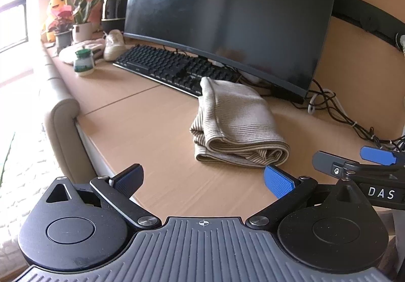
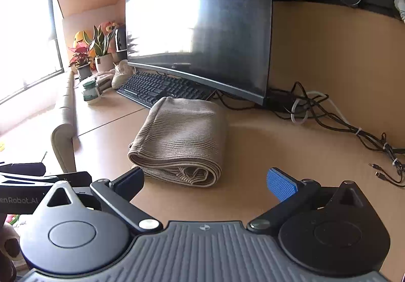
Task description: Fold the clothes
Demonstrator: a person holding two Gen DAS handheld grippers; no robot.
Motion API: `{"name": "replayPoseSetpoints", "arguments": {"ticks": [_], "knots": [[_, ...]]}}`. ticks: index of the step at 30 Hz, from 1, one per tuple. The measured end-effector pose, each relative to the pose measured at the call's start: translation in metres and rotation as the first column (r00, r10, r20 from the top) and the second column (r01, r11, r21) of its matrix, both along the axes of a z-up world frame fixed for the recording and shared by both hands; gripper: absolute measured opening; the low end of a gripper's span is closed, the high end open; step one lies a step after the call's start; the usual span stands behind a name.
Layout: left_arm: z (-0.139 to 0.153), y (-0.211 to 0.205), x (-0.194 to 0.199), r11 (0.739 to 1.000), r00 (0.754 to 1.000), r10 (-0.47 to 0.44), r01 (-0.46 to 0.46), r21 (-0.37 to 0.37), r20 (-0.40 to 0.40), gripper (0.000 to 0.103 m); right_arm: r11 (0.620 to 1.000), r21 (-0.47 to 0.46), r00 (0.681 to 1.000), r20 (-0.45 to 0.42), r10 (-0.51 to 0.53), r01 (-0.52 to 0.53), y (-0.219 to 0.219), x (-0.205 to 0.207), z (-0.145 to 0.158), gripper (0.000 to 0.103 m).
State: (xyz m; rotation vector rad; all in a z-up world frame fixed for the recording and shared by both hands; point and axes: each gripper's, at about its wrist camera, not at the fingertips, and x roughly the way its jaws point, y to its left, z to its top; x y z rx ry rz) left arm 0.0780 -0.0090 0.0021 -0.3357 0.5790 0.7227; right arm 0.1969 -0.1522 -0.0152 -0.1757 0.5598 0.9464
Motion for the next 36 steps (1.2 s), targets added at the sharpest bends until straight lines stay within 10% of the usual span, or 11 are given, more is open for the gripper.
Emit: {"name": "replayPoseSetpoints", "arguments": {"ticks": [36], "knots": [[-0.0045,-0.0021,-0.0001,1.0,1.0,0.009,-0.01,-0.028,-0.013,0.103,0.999,-0.053,1.0,-0.012,-0.008,0.008,0.0052,-0.0004,-0.0038,0.103]]}}
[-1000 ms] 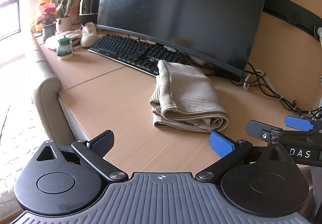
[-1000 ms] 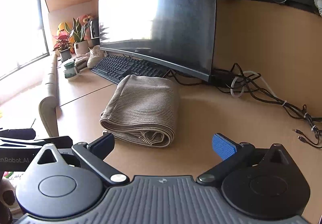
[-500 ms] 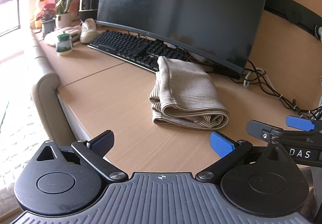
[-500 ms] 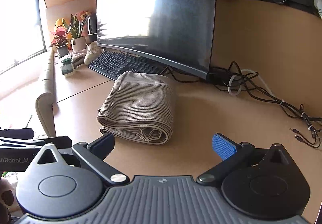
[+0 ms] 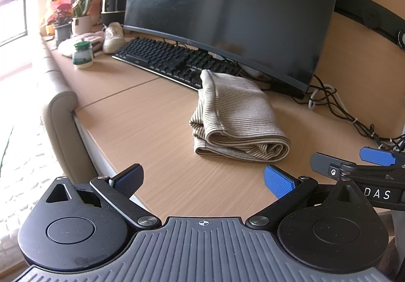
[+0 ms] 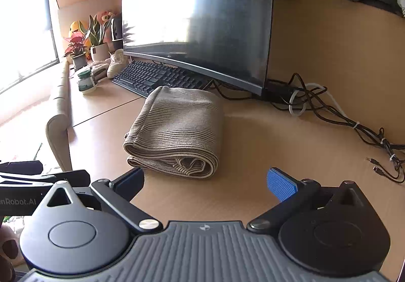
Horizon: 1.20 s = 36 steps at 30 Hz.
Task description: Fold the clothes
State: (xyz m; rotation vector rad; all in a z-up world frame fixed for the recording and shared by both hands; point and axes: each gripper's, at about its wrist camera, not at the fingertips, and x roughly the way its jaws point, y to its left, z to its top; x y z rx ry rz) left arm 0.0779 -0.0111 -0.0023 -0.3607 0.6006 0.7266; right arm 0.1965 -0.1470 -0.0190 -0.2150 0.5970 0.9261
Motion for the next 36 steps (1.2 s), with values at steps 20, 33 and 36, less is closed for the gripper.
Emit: {"name": "replayPoseSetpoints", "arguments": {"ticks": [20,33,36], "knots": [[-0.0047,0.0002,-0.0014,1.0,0.999,0.018,-0.018,0.008,-0.034,0.103,1.0,-0.012,1.0,-0.016,0.008,-0.008,0.0034,-0.0009,-0.0027,0.103],[-0.0062,-0.0021,-0.0026,1.0,0.999,0.029,-0.029,-0.003,-0.032,0.103,1.0,-0.016,1.0,-0.017,0.01,-0.01,0.0039,-0.0016,-0.0028,0.103],[-0.006,-0.0012,-0.0028,1.0,0.999,0.029,-0.029,-0.005,-0.032,0.103,1.0,-0.018,1.0,-0.017,0.011,-0.011,0.0043,-0.0016,-0.0029,0.103]]}}
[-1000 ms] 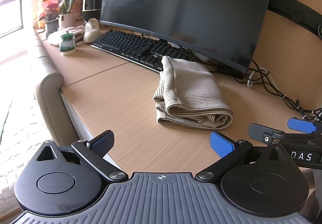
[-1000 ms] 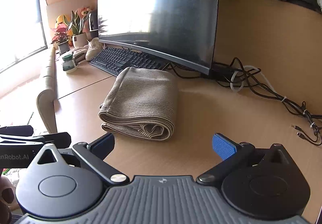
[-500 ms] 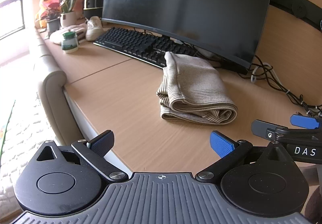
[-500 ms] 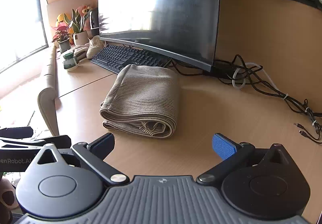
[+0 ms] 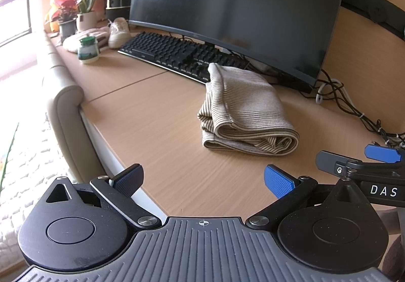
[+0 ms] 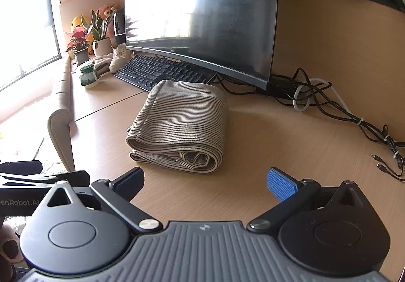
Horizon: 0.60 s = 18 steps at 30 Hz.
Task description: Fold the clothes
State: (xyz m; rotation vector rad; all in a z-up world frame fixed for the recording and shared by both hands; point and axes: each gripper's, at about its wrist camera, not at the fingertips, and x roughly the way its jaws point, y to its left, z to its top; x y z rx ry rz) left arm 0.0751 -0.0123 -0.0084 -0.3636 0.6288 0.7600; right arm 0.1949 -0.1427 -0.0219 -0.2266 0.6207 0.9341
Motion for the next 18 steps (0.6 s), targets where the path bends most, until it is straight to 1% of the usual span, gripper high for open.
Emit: {"name": "replayPoseSetpoints", "arguments": {"ticks": [18], "knots": [[-0.0009,-0.0021,-0.0032,1.0,1.0,0.021,-0.021,-0.001,-0.001,0.103,1.0,-0.006,1.0,-0.001,0.011,-0.011,0.0009,-0.0016,-0.0017,0.103]]}}
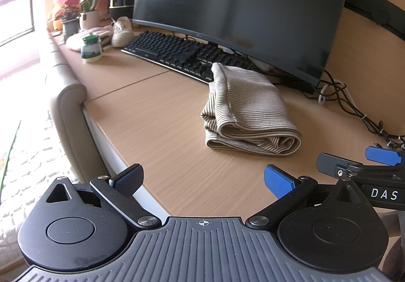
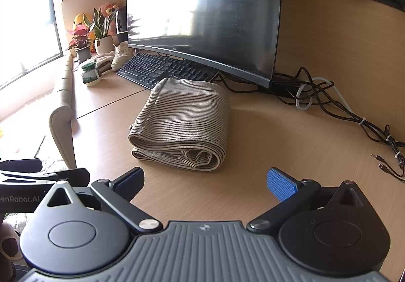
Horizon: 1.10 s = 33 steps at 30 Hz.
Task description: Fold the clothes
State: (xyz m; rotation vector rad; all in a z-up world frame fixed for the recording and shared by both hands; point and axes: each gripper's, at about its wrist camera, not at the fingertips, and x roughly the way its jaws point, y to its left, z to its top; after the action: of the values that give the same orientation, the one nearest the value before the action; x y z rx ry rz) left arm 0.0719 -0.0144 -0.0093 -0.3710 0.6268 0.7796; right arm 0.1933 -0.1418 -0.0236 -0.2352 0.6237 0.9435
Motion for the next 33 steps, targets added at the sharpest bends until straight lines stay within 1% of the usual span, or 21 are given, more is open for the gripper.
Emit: {"name": "replayPoseSetpoints", "arguments": {"ticks": [19,33], "knots": [[0.0,-0.0009,-0.0012,1.0,0.999,0.028,-0.028,0.011,-0.021,0.103,1.0,-0.001,1.0,-0.006,0.024,-0.024,-0.0001,-0.0028,-0.0003,0.103],[0.0023,-0.001,-0.0032,1.0,1.0,0.021,-0.02,0.016,-0.011,0.103,1.0,-0.003,1.0,-0.005,0.021,-0.021,-0.0008,-0.0031,-0.0007,0.103]]}}
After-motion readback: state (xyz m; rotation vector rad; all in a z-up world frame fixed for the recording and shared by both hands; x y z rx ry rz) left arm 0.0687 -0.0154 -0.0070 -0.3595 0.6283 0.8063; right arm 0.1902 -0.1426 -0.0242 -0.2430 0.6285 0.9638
